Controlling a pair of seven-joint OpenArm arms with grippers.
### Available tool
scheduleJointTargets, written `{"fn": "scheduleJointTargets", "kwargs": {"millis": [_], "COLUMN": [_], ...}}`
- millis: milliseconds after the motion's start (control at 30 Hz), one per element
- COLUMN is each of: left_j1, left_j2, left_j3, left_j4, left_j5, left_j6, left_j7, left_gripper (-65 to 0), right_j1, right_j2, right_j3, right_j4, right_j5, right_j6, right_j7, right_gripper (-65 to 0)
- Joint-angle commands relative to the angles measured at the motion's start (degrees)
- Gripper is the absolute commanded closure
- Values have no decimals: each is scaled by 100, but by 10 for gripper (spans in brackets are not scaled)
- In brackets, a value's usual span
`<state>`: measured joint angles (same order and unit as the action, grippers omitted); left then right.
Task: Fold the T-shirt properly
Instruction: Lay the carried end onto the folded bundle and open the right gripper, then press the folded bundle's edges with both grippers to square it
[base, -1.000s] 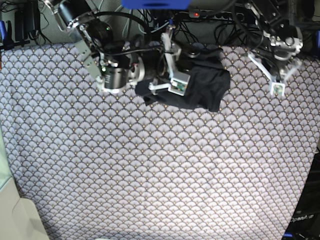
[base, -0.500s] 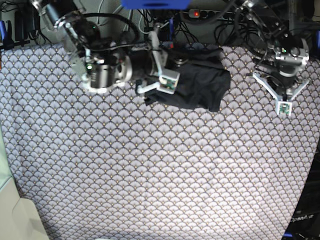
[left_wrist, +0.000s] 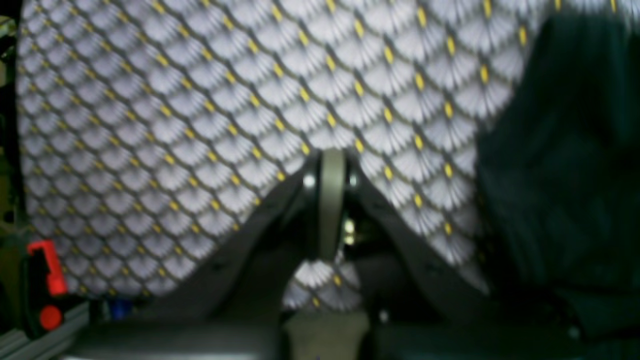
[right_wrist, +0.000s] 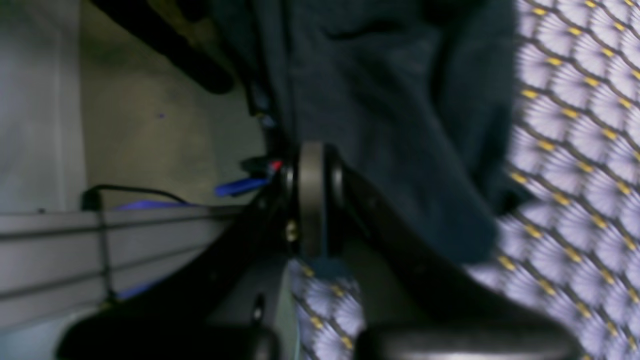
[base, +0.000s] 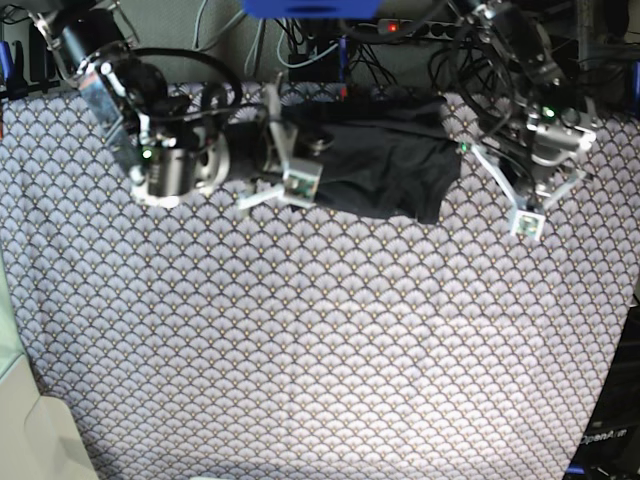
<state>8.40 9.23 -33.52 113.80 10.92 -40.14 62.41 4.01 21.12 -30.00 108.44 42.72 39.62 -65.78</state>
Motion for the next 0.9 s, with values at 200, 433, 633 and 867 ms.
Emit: {"fn": "scheduleJointTargets", "kwargs": {"millis": [200, 433, 633, 867], "left_j1": [-89, -10, -10, -10], "left_j2": [-23, -23, -23, -23], "left_j3": [235, 209, 191, 191], "left_j4": [159, 115, 97, 88], "left_j5": [-59, -50, -50, -50], "left_j6": [14, 14, 14, 14], "left_j7": [-83, -136, -136, -136], "left_gripper": [0, 0, 0, 0], "right_j1": [201, 219, 315, 315], "right_j2": [178, 169, 169, 160], "right_j3": [244, 446, 481, 481], "right_j4": [105, 105, 105, 105], "right_j5": [84, 84, 84, 58], "right_j6": [38, 38, 38, 38], "right_j7": [68, 68, 77, 112], "right_gripper": [0, 0, 0, 0]}}
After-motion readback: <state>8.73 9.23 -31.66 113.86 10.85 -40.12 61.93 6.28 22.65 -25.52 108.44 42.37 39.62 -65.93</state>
